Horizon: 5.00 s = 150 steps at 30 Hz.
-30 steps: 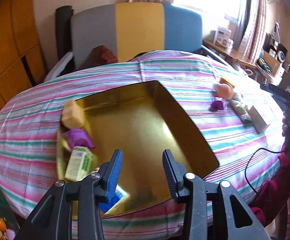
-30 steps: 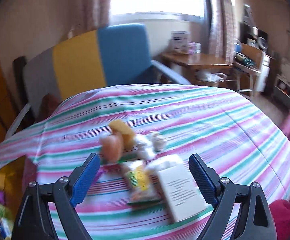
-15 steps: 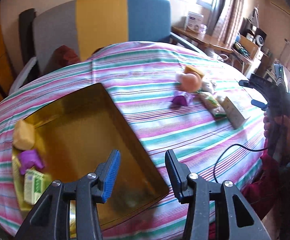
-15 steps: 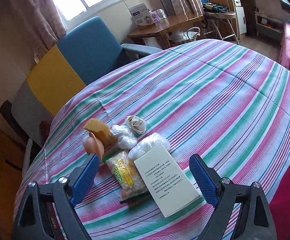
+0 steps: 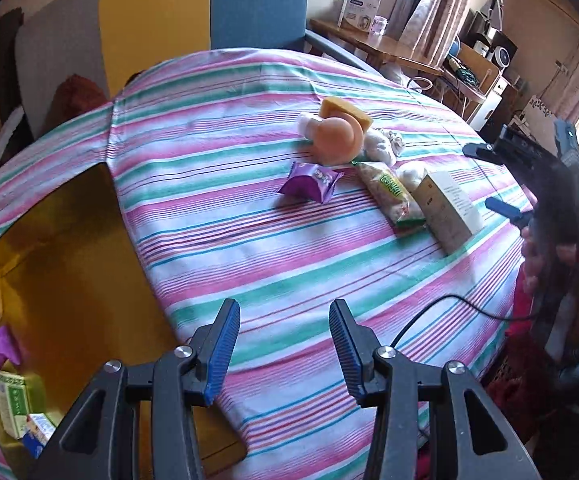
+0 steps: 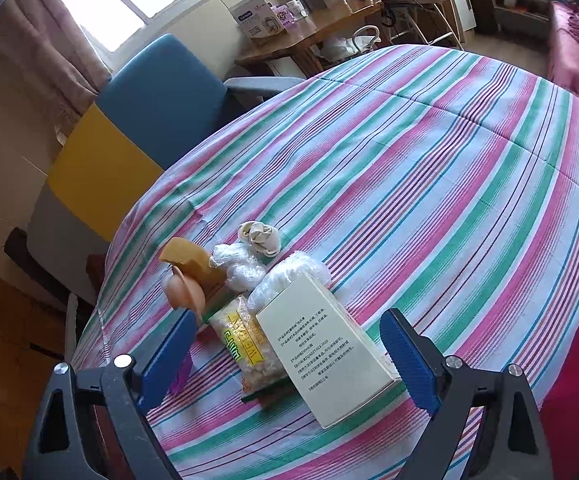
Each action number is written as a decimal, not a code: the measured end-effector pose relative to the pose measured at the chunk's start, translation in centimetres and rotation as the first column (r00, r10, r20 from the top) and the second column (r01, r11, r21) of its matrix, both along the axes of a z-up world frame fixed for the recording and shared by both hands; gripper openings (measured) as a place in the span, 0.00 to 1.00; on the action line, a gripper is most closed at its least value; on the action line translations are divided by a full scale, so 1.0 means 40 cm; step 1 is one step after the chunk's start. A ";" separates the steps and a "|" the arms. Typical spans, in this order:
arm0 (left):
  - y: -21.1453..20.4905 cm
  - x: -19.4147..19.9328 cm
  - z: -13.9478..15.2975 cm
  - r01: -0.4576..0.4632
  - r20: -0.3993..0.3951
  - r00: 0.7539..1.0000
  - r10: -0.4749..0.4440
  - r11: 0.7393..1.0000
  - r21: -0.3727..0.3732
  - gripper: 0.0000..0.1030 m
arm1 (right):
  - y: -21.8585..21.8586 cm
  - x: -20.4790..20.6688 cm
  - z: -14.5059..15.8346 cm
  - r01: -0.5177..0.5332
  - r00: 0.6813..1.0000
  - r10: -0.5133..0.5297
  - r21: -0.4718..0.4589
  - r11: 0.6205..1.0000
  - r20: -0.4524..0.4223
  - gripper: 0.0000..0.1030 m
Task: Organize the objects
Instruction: 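Grasp the purple snack packet with the left tool, then carry the purple packet into the gold tray with the left tool while the right tool grasps the white box, then carry the white box into the gold tray and open the right tool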
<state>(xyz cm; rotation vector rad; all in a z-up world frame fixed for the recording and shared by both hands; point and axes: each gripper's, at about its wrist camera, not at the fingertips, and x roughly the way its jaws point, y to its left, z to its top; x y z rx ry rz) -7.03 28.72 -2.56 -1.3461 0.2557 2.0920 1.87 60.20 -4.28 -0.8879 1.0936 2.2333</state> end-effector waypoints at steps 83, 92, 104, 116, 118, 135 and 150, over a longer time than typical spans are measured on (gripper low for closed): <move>-0.565 -0.451 -0.148 -0.510 0.099 0.852 0.514 0.858 -0.061 0.32 | -0.067 -0.113 -0.087 -0.206 0.913 0.110 0.211 0.956 0.393 0.52; -0.579 -0.464 -0.142 -0.521 0.110 0.846 0.521 0.853 -0.036 0.45 | -0.061 -0.106 -0.082 -0.185 0.920 0.095 0.207 0.961 0.381 0.52; -0.668 -0.281 0.046 -0.513 -0.034 0.853 0.520 0.850 0.117 0.46 | -0.079 -0.058 0.014 -0.132 0.977 0.079 0.269 0.954 0.197 0.51; -0.824 -0.063 0.034 -0.584 -0.011 0.799 0.601 0.781 0.219 0.46 | -0.604 -0.159 0.249 -0.614 0.780 0.620 0.289 0.735 0.082 0.52; -0.839 -0.043 0.027 -0.588 0.000 0.797 0.604 0.775 0.232 0.46 | -0.729 -0.205 0.225 -0.711 0.695 0.711 0.243 0.659 0.106 0.51; -0.985 0.018 -0.046 -0.658 0.089 0.743 0.663 0.702 0.272 0.46 | -1.193 -0.488 -0.035 -0.825 0.546 0.776 0.044 0.563 0.315 0.52; -0.972 0.032 -0.022 -0.646 0.043 0.749 0.661 0.715 0.268 0.46 | -1.204 -0.476 -0.038 -0.811 0.574 0.785 0.029 0.584 0.234 0.71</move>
